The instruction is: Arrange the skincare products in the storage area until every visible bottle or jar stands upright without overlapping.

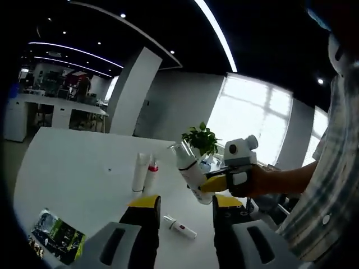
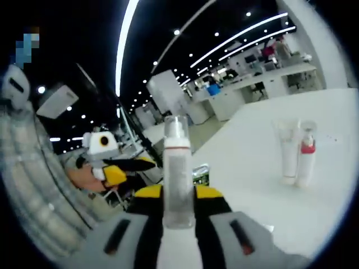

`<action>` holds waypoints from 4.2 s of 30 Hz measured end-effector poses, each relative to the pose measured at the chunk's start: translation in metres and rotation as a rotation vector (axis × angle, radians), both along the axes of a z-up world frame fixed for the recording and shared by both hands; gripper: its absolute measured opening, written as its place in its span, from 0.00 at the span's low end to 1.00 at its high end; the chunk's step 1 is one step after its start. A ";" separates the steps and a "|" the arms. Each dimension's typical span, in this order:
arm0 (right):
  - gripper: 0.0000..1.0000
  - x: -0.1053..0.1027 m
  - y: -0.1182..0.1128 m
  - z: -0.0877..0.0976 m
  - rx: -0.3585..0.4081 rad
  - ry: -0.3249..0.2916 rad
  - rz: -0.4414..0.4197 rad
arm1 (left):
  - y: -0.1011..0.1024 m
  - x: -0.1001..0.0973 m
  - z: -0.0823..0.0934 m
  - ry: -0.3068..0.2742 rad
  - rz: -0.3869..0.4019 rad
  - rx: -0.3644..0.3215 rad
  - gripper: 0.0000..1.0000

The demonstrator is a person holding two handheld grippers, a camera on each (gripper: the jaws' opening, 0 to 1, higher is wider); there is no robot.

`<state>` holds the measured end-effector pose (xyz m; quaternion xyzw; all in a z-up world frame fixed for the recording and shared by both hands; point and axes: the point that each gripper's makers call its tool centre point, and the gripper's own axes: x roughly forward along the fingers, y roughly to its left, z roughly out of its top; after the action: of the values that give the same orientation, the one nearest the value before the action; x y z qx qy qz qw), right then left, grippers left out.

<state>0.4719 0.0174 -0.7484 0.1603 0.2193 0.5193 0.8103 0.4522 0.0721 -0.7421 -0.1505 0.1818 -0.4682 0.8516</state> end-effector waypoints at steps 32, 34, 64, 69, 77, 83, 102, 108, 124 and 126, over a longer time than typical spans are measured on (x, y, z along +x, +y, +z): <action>0.21 -0.054 0.063 0.029 0.158 -0.011 0.239 | -0.013 -0.024 0.031 0.082 -0.148 -0.220 0.22; 0.21 -0.052 0.061 0.022 0.100 -0.032 0.228 | -0.013 -0.022 0.028 0.063 -0.134 -0.185 0.22; 0.37 -0.022 0.062 0.049 -0.011 -0.124 -0.017 | 0.000 -0.001 -0.010 -0.086 0.023 0.341 0.21; 0.24 -0.019 0.065 0.038 -0.062 -0.122 -0.042 | -0.013 -0.008 -0.013 -0.097 -0.009 0.388 0.21; 0.20 -0.018 0.057 0.041 -0.045 -0.124 -0.030 | -0.017 -0.011 -0.011 -0.116 -0.041 0.364 0.21; 0.20 -0.030 0.048 0.049 -0.005 -0.134 0.062 | -0.020 -0.019 -0.009 -0.102 -0.097 0.268 0.29; 0.20 -0.091 0.028 0.100 0.223 -0.119 0.448 | -0.058 -0.093 0.032 0.137 -0.506 -0.238 0.29; 0.20 -0.098 0.030 0.095 0.216 -0.104 0.472 | -0.061 -0.103 0.028 0.137 -0.539 -0.208 0.25; 0.31 -0.058 0.037 0.077 0.068 -0.142 0.191 | -0.041 -0.050 0.024 0.065 -0.194 -0.115 0.22; 0.34 -0.052 0.040 0.071 0.011 -0.157 0.147 | -0.035 -0.040 0.016 0.010 -0.131 0.008 0.22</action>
<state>0.4200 0.0572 -0.6776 0.1069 0.1636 0.5894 0.7838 0.4120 0.0371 -0.7266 -0.1373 0.1972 -0.5214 0.8188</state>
